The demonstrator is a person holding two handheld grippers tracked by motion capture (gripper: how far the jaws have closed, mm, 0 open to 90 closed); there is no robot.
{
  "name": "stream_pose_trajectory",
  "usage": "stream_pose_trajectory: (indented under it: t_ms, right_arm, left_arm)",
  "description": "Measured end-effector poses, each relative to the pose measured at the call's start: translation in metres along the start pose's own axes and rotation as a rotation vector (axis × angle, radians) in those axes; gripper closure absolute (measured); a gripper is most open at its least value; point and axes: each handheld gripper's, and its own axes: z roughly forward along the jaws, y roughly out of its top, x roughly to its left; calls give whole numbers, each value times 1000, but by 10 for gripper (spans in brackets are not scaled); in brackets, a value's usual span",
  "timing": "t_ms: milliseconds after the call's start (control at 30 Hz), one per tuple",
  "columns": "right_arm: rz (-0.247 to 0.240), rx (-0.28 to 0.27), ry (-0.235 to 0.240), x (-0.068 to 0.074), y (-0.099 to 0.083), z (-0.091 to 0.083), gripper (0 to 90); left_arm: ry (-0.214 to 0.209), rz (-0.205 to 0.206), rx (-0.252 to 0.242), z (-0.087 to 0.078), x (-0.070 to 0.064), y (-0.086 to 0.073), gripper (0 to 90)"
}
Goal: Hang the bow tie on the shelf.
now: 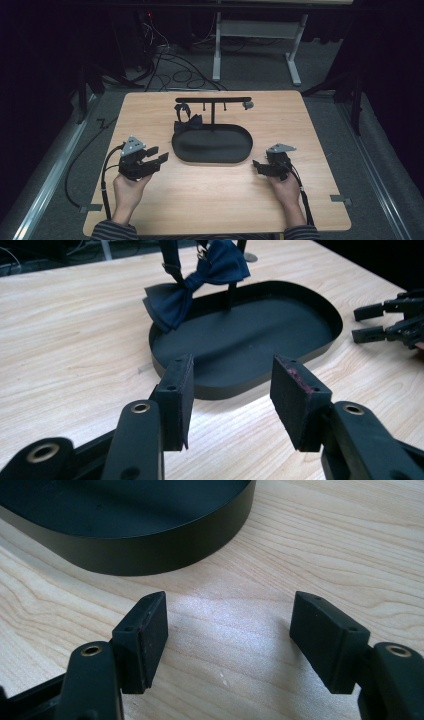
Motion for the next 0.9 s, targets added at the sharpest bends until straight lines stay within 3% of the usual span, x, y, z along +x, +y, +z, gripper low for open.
stream_pose_trajectory:
  t_ms: [367, 700, 900]
  right_arm:
    - [-1, 0, 0, 0, 0, 0, 330]
    - [-1, 0, 0, 0, 0, 0, 330]
    - [-1, 0, 0, 0, 0, 0, 330]
  left_arm:
    - [2, 20, 31, 15, -12, -7, 523]
    - [-12, -10, 25, 26, -16, -18, 516]
    - [-8, -6, 31, 32, -19, -23, 515]
